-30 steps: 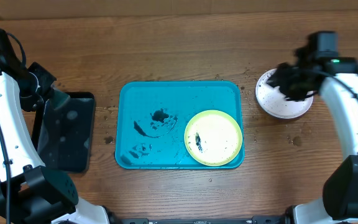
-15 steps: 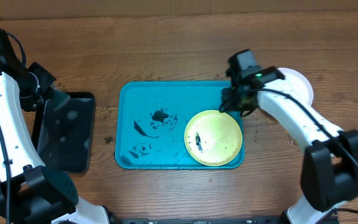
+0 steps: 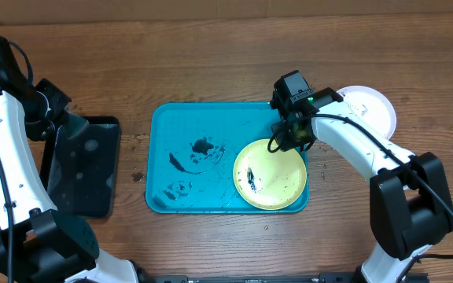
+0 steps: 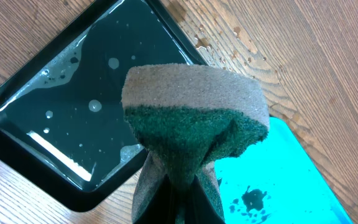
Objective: Clean dirty plates on tray and stack at the side
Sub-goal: 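Grip the yellow-rimmed plate rim with the right gripper, then scrub the yellow-rimmed plate with the sponge in the left gripper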
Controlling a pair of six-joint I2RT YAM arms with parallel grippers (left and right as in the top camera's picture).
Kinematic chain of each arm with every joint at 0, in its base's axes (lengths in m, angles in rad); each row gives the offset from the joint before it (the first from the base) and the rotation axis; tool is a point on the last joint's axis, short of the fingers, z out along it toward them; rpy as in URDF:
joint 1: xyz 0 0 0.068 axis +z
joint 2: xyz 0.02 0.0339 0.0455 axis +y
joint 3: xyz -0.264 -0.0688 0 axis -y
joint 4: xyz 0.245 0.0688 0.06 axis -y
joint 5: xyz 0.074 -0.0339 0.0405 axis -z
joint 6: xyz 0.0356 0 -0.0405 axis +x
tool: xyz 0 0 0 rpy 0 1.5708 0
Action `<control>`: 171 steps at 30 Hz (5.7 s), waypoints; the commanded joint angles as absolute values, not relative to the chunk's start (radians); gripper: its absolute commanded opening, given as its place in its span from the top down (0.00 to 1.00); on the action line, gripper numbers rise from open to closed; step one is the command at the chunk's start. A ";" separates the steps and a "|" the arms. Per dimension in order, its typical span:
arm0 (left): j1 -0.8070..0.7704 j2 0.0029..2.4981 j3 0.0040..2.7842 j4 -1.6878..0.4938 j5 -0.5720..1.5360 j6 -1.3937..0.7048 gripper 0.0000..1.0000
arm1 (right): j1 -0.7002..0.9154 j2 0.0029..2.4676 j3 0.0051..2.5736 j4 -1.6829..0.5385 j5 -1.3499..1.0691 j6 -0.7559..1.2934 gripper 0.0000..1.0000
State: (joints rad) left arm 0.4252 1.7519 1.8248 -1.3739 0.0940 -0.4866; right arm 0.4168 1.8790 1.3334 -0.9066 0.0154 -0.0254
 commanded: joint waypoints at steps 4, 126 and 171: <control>0.416 1.745 1.820 -1.376 0.105 -0.463 0.96 | 0.413 1.946 1.304 -0.899 0.024 -0.079 0.61; -0.416 2.263 1.807 -1.255 0.360 -0.403 0.96 | 0.420 1.959 1.232 -0.689 -0.264 0.371 0.96; -0.431 2.262 1.854 -1.307 0.029 -0.549 0.96 | 0.419 1.959 1.232 -0.694 -0.264 0.371 0.96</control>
